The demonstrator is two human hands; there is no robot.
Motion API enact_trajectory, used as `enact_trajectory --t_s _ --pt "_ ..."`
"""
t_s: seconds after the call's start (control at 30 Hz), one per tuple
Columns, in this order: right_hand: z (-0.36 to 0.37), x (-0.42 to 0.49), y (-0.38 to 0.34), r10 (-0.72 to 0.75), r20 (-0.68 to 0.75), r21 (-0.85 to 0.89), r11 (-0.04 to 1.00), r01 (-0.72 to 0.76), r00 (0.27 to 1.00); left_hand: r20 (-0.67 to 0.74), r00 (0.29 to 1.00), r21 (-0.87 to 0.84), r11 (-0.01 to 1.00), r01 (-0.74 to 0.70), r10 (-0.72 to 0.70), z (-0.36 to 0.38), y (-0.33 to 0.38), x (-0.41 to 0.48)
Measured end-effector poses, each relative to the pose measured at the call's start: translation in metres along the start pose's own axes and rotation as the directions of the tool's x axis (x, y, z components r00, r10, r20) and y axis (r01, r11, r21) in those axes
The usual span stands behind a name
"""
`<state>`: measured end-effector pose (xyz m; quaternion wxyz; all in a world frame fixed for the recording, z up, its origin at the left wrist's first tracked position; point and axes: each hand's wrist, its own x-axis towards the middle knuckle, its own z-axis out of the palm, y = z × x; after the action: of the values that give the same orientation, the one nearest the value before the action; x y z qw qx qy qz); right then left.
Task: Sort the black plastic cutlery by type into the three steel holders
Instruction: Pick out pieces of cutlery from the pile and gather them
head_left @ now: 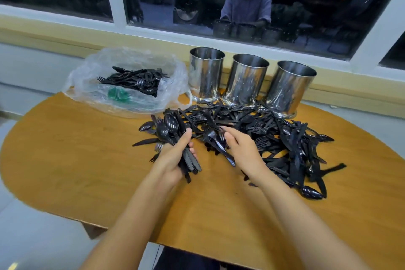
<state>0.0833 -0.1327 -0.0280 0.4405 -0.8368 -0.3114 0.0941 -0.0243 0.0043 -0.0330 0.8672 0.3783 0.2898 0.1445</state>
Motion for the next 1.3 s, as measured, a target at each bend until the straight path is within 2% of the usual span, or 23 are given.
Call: enact_trajectory --t_s 0.1,0.2,0.3,0.4,0.53,0.6,0.7,0.77,0.83,0.93,1.13,1.3 --pt "-0.013 -0.013 -0.003 0.113 0.109 0.229 0.964 -0.136 0.988 0.032 0.999 0.069 0.998 0.004 -0.006 0.014 -0.016 0.000" --pt "-0.018 -0.027 -0.015 0.116 0.062 0.421 0.897 -0.132 0.991 0.055 0.998 0.094 0.996 0.007 -0.012 0.022 -0.025 0.002" --pt "-0.011 -0.032 -0.022 0.142 -0.009 0.513 0.851 -0.118 0.990 0.044 0.999 0.137 0.991 -0.005 -0.001 0.030 -0.029 0.002" --pt "-0.001 -0.030 -0.022 0.142 -0.060 0.468 0.878 -0.097 0.988 0.022 1.000 0.208 0.978 -0.017 0.013 0.036 -0.027 0.000" --pt "0.006 -0.028 -0.018 -0.002 -0.045 0.335 0.942 0.017 0.999 -0.033 0.999 0.200 0.980 0.002 0.005 0.036 -0.016 0.003" --pt "-0.002 -0.024 -0.017 -0.062 -0.079 0.295 0.952 0.083 0.995 0.015 1.000 0.199 0.980 -0.025 0.022 0.037 -0.007 0.004" --pt "-0.030 -0.007 -0.023 0.039 -0.119 0.420 0.907 0.015 0.992 0.212 0.977 0.302 0.952 -0.048 -0.018 0.039 0.004 0.003" --pt "-0.047 0.010 -0.028 0.108 -0.002 0.506 0.858 -0.092 0.994 0.331 0.943 0.360 0.928 -0.091 -0.036 0.046 0.011 -0.002" --pt "-0.056 0.023 -0.037 0.089 0.133 0.532 0.834 -0.147 0.987 0.385 0.922 0.404 0.905 -0.135 -0.034 0.057 0.014 -0.005" --pt "-0.062 0.034 -0.048 0.008 0.245 0.566 0.811 -0.150 0.969 0.398 0.917 0.419 0.892 -0.168 -0.014 0.071 0.017 -0.009" --pt "-0.065 0.047 -0.039 0.043 0.109 0.515 0.852 -0.093 0.993 0.361 0.932 0.453 0.873 -0.179 0.003 0.082 0.019 -0.006" --pt "-0.069 0.048 -0.035 0.007 0.148 0.563 0.822 -0.090 0.989 0.403 0.915 0.459 0.872 -0.169 -0.034 0.090 0.020 -0.003"
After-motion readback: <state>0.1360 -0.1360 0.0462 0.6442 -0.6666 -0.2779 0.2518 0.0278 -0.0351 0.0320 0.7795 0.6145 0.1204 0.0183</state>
